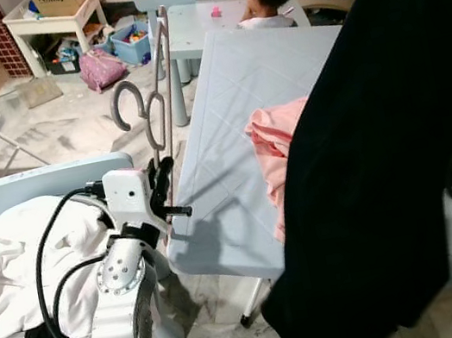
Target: Hang hanger
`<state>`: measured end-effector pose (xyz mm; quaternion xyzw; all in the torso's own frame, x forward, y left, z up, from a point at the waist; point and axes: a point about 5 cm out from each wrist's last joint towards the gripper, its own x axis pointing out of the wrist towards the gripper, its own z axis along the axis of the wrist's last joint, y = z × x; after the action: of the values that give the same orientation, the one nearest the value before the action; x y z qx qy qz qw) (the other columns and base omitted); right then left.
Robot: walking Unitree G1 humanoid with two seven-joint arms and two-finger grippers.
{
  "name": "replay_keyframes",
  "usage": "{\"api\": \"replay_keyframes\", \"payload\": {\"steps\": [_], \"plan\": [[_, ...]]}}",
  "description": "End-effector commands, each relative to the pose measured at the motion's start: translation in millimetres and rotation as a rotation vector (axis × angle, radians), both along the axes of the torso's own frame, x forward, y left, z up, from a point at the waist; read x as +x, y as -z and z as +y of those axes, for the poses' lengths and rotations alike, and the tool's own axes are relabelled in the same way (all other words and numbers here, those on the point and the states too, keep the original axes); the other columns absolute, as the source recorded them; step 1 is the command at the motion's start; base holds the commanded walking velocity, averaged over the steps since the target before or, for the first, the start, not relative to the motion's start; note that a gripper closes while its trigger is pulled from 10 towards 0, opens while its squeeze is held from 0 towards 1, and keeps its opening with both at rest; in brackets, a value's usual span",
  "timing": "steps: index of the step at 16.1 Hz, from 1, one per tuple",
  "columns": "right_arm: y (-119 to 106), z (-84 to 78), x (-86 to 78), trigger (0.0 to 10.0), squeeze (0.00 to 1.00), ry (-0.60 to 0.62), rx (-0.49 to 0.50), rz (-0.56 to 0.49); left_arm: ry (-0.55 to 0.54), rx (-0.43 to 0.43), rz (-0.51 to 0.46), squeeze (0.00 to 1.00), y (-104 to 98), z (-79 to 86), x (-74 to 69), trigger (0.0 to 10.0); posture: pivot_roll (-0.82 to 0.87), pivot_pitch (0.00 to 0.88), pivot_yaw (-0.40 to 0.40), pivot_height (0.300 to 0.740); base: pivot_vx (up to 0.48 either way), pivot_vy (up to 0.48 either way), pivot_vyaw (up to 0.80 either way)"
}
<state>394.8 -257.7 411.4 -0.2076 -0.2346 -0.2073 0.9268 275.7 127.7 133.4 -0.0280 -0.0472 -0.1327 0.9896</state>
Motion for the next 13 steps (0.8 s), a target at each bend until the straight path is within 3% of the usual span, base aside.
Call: {"api": "replay_keyframes", "payload": {"steps": [1,2,4,5,6,8,11,12,13], "plan": [[-3.9,4.1,-0.5,10.0,0.00,-0.003,-0.068,-0.005,0.003,-0.002,-0.031,0.00,-7.7,-2.7,-0.9,10.0,0.01,0.008,-0.077,0.740,0.000,0.000,0.00],[18.4,7.0,6.8,10.0,0.00,-0.027,-0.091,0.081,0.005,-0.003,-0.032,0.00,-7.9,-4.0,-0.9,10.0,0.01,0.008,-0.077,0.740,0.000,0.000,0.00],[83.9,15.7,20.5,10.0,0.00,-0.099,-0.169,0.352,0.010,-0.006,-0.035,0.00,-8.9,-6.2,-0.9,10.0,0.01,0.009,-0.076,0.740,0.000,0.000,0.00],[113.2,19.1,22.7,10.0,0.00,-0.138,-0.187,0.467,0.011,-0.006,-0.033,0.00,-8.5,-5.8,-1.2,10.0,0.01,0.009,-0.073,0.740,0.000,0.000,0.00],[127.8,20.2,22.7,10.0,0.00,-0.165,-0.168,0.515,0.012,-0.006,-0.032,0.00,-8.1,-5.7,-1.5,10.0,0.01,0.009,-0.073,0.740,0.000,0.000,0.00],[190.4,25.9,15.9,10.0,0.00,-0.295,-0.155,0.718,0.026,-0.006,-0.028,0.00,-7.3,-8.0,-1.6,10.0,0.01,0.008,-0.070,0.740,0.000,0.000,0.00],[219.3,29.2,7.4,10.0,0.00,-0.424,-0.189,0.833,0.045,-0.002,-0.022,0.00,-6.0,-10.3,-1.9,10.0,0.01,0.008,-0.070,0.740,0.000,0.000,0.00],[222.3,29.0,5.8,10.0,0.43,-0.446,-0.199,0.841,0.048,-0.001,-0.020,0.00,-5.6,-10.7,-2.0,10.0,0.01,0.008,-0.070,0.740,0.000,0.000,0.00],[229.8,27.2,2.4,10.0,1.00,-0.471,-0.199,0.868,0.059,0.005,-0.015,0.00,-4.1,-12.1,-1.8,10.0,-0.01,0.000,-0.061,0.740,0.000,0.000,0.00]]}}
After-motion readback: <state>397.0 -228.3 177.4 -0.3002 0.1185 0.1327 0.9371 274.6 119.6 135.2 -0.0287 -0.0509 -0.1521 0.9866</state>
